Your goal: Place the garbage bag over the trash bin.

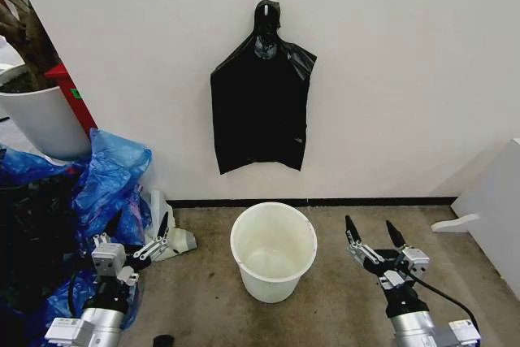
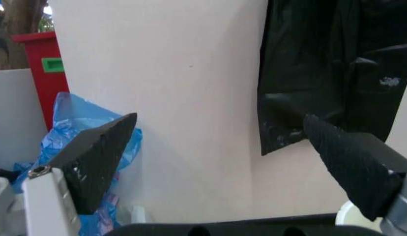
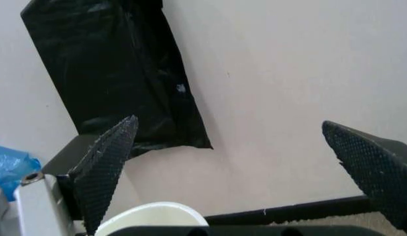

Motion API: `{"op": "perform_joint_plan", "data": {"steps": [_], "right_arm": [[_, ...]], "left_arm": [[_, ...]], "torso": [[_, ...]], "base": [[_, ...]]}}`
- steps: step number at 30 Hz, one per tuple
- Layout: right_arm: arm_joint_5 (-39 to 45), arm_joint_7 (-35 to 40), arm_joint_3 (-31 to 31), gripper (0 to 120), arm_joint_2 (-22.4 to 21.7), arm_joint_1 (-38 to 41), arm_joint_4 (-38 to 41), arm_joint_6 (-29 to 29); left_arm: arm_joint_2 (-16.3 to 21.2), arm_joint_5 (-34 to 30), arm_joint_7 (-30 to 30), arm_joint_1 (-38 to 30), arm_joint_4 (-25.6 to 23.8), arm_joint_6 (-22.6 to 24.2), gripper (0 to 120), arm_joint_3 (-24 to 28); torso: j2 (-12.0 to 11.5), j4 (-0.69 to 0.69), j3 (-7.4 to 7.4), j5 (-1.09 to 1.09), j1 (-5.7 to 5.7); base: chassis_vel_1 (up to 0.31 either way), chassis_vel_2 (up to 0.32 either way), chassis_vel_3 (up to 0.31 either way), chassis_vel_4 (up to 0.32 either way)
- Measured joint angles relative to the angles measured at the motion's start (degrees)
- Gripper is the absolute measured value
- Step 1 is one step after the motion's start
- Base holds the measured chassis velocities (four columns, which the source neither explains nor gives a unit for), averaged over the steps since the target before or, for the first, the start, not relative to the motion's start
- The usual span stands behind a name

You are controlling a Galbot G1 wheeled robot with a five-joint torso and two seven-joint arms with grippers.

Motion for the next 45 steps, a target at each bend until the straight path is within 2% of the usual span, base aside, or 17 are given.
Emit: {"op": "perform_joint_plan", "data": {"steps": [45], "right_arm": [[-2.9,0.3,-1.9,100,0.0,1.3,-2.1,-0.5]], "left_arm": [[1.3,-2.1,-0.5,-2.1,2.0,-0.2,100,0.2]], "torso": [[0.0,0.00,0.00,0.00,0.00]], "base": [[0.000,0.000,0.000,0.000]]}}
